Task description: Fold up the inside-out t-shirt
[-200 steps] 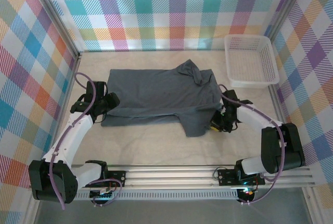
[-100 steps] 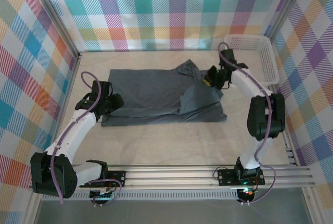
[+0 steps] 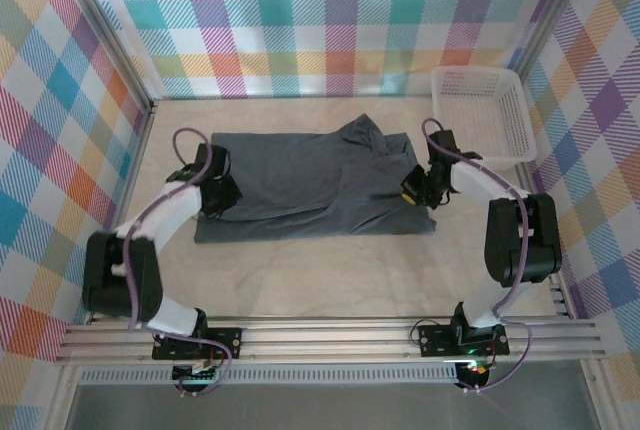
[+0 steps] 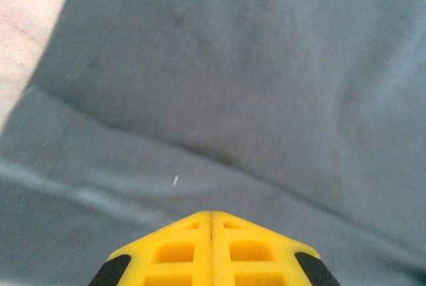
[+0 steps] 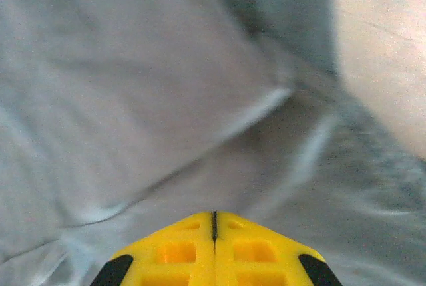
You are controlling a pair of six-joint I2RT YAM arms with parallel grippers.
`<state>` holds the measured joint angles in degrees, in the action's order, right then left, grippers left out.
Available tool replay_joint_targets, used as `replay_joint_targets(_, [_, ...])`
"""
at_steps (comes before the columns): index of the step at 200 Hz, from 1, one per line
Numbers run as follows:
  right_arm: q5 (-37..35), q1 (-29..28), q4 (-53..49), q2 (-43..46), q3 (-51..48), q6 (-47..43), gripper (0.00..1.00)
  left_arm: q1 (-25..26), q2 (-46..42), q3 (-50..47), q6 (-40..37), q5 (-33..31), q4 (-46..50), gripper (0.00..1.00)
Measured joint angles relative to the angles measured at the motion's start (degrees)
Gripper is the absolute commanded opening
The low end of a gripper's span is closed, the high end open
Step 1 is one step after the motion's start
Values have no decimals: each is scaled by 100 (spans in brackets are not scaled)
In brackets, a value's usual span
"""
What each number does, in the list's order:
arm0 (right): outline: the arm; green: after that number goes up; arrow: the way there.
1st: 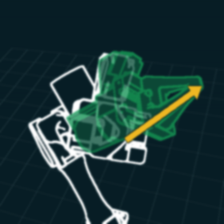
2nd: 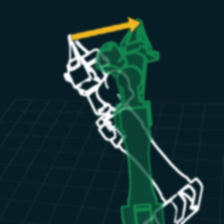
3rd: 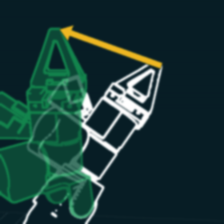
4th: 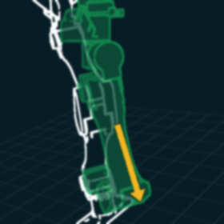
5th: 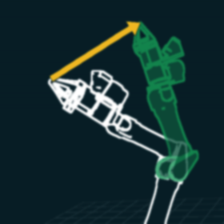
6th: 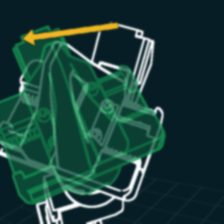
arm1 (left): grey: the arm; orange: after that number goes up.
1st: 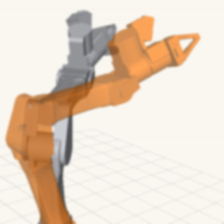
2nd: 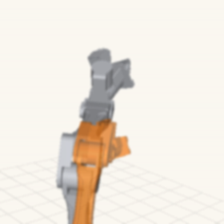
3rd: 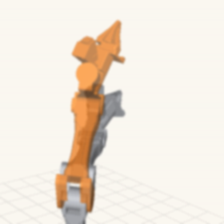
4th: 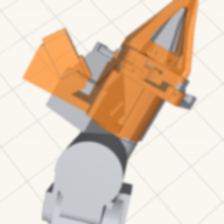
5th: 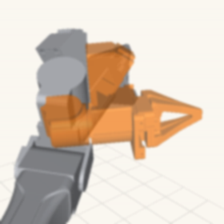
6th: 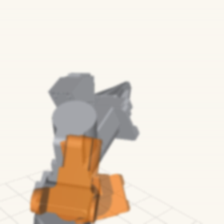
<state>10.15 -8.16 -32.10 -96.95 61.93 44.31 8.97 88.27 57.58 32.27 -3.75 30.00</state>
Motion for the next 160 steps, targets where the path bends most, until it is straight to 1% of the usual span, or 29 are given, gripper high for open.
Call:
replay_joint_targets(18, [-216,28,-46,-205,-153,-7,0,-4,970,527,98,-81,-15,0])
replay_joint_targets(35, [-348,37,-98,-415,-164,-26,0,-28,1567,717,229,-125,0,0])
replay_joint_targets(43, [-354,37,-118,-461,-162,-44,0,-50,1665,715,310,-142,7,0])
replay_joint_targets(62, [-391,37,-181,-446,-190,-133,0,-76,1456,433,487,-107,-76,0])
replay_joint_targets(82, [-341,37,-142,-179,-518,-186,0,-92,739,-472,662,26,-365,0])
replay_joint_targets(107, [-264,35,-313,579,-1351,-190,1,-85,-553,-1718,916,190,-212,0])
replay_joint_targets(125, [-216,35,-570,1117,-1864,-195,5,-70,-1502,-2422,1102,306,125,0])
replay_joint_targets(138, [-188,24,-887,1364,-2013,-234,10,-28,-2022,-2664,1172,382,435,0])
replay_joint_targets(140, [-184,24,-933,1397,-2013,-247,11,-22,-2105,-2675,1169,382,494,2])
replay_joint_targets(147, [-170,11,-1058,1491,-1989,-308,15,-9,-2317,-2677,1167,389,645,14])
replay_joint_targets(156, [-168,-31,-1185,1604,-1871,-417,22,-4,-2542,-2605,1123,389,737,31])
replay_joint_targets(160, [-162,-59,-1226,1661,-1766,-452,25,-4,-2612,-2546,1058,396,761,36])
